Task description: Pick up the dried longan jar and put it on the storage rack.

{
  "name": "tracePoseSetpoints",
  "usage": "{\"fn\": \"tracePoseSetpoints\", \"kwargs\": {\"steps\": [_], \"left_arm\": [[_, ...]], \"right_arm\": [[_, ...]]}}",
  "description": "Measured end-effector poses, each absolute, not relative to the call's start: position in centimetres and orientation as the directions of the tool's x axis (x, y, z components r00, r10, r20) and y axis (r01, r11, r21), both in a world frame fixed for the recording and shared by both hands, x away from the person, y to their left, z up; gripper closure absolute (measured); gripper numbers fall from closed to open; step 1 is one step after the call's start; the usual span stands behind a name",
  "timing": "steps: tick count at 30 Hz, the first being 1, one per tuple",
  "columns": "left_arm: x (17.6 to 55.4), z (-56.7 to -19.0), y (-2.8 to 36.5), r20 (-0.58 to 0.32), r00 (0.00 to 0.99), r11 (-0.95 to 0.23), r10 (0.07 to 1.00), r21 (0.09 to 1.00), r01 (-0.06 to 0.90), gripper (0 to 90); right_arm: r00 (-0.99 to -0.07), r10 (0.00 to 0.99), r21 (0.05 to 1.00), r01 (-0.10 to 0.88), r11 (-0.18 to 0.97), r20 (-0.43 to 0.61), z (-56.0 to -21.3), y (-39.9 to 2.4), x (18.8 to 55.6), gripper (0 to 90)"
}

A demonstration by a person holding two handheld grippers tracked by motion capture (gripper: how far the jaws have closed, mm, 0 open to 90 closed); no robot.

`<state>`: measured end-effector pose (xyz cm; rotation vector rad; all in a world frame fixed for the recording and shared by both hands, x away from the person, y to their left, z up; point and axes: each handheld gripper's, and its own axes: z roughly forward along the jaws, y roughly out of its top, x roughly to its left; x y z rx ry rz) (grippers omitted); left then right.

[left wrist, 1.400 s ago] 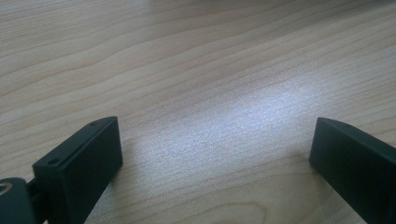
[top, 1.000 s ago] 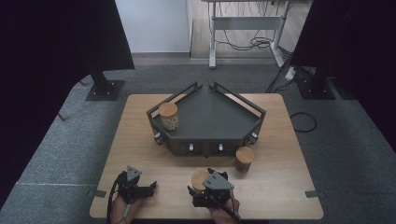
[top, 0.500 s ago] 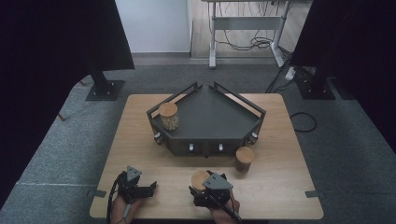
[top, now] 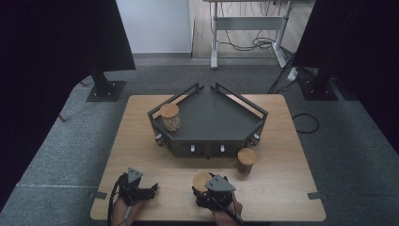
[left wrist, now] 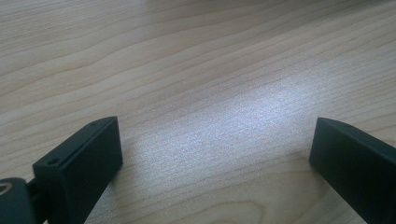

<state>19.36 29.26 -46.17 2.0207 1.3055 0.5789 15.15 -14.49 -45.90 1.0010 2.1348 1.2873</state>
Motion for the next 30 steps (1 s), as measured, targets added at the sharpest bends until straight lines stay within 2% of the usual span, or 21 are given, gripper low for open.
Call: {"fn": "tracePoseSetpoints", "kwargs": {"steps": [30], "left_arm": [[19.3,-46.2,29.3,0.013,0.411,-0.291,0.912,0.727,0.622,2.3]], "right_arm": [[-0.644,0.765,0.914,0.302,0.270,-0.014,-43.4,-15.2,14.6,22.6]]}}
